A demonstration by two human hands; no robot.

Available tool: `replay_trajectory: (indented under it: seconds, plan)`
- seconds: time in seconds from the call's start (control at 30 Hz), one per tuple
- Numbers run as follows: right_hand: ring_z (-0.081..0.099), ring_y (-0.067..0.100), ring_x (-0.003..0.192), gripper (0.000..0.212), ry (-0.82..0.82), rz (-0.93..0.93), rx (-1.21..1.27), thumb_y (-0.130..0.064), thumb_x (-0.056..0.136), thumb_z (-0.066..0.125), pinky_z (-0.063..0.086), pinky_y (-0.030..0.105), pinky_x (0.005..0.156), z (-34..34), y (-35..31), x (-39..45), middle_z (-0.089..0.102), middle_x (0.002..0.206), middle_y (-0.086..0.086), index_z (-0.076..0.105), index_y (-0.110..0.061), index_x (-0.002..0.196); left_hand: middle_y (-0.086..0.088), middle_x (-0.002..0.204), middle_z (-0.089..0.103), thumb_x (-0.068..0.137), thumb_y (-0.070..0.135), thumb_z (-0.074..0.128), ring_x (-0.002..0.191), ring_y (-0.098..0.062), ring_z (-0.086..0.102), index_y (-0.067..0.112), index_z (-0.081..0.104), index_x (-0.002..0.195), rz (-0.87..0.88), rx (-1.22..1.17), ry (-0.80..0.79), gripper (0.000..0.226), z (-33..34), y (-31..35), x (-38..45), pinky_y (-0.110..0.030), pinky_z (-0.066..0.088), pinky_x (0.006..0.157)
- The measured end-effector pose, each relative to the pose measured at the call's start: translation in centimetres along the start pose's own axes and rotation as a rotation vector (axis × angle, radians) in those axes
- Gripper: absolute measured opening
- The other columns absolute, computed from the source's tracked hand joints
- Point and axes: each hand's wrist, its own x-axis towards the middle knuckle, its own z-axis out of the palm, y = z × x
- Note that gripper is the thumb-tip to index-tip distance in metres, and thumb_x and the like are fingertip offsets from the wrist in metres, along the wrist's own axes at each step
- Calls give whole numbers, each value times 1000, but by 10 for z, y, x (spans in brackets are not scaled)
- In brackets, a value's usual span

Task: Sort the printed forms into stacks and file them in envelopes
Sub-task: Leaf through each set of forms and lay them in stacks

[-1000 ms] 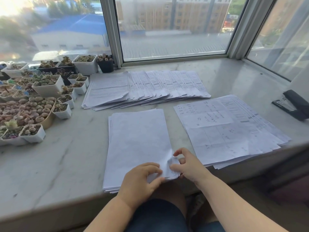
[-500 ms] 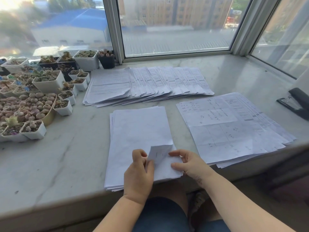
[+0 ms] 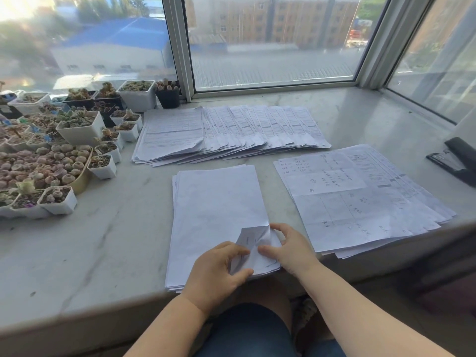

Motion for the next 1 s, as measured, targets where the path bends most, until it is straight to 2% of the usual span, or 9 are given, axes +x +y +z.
replay_trajectory:
  seconds: [0.07, 0.2, 0.3, 0.4, 0.53, 0.7, 0.83, 0.93, 1.0]
  plan:
    - [59, 11, 93, 59, -2, 2, -9, -28, 78, 79, 43, 10, 60, 0, -2, 0, 59, 110, -9, 50, -28, 130, 19, 103, 62, 77, 41, 72, 86, 2, 54, 30, 67, 108, 16, 17, -22, 33, 0, -2, 0, -2, 36, 74]
    - [62, 18, 107, 52, -79, 41, 60, -27, 87, 69, 54, 34, 91, -10, 1, 0, 62, 124, -2, 50, -25, 134, 21, 89, 66, 87, 26, 66, 79, -1, 59, 24, 68, 107, -9, -41, 111, 20, -1, 0, -2, -15, 45, 74]
    - [71, 19, 95, 53, -270, 120, 328, -15, 89, 66, 58, 38, 87, -24, 5, -5, 72, 108, 3, 45, -37, 132, 22, 56, 47, 92, 14, 56, 53, -3, 48, 25, 50, 122, -57, -64, 226, 32, 3, 3, -2, -23, 37, 54]
    - [72, 16, 93, 57, -320, 89, 331, -7, 88, 65, 58, 32, 83, -27, 9, -7, 76, 99, 0, 42, -40, 128, 12, 49, 39, 92, 13, 51, 46, -12, 38, 35, 38, 107, -89, -36, 257, 30, 5, 4, 1, -24, 29, 49]
    - [73, 18, 88, 59, -231, 50, 297, -4, 86, 66, 58, 29, 77, -19, 7, -6, 76, 94, 5, 45, -30, 135, 20, 67, 54, 80, 31, 54, 65, -6, 47, 33, 63, 87, -41, -30, 128, 11, 2, 3, 4, -19, 38, 62]
    - [72, 23, 88, 59, -141, 52, 211, -12, 81, 73, 58, 43, 86, -13, 2, -3, 73, 98, 12, 50, -30, 132, 25, 87, 57, 70, 69, 61, 75, 0, 50, 37, 68, 102, -6, 69, -22, 45, -4, -3, 5, -6, 35, 66]
    - [71, 23, 91, 53, -123, 57, 201, -15, 83, 73, 59, 41, 83, -11, -1, -3, 71, 104, 9, 51, -30, 128, 19, 91, 64, 79, 53, 66, 78, -2, 53, 35, 69, 100, 21, 83, 21, 28, -4, -1, 3, -8, 37, 67]
    - [69, 20, 95, 45, -172, 79, 233, -20, 90, 65, 59, 37, 84, -15, -1, -4, 70, 109, 7, 50, -29, 132, 19, 75, 58, 88, 34, 61, 70, -4, 49, 30, 68, 86, 17, 42, 54, 8, -4, 1, 2, -11, 34, 62]
    - [70, 21, 93, 43, -205, 100, 267, -15, 93, 60, 59, 35, 83, -20, 0, -6, 71, 105, 7, 49, -31, 132, 15, 68, 53, 89, 27, 60, 63, -7, 44, 25, 64, 76, -2, 30, 89, 13, -2, 2, 1, -13, 31, 57]
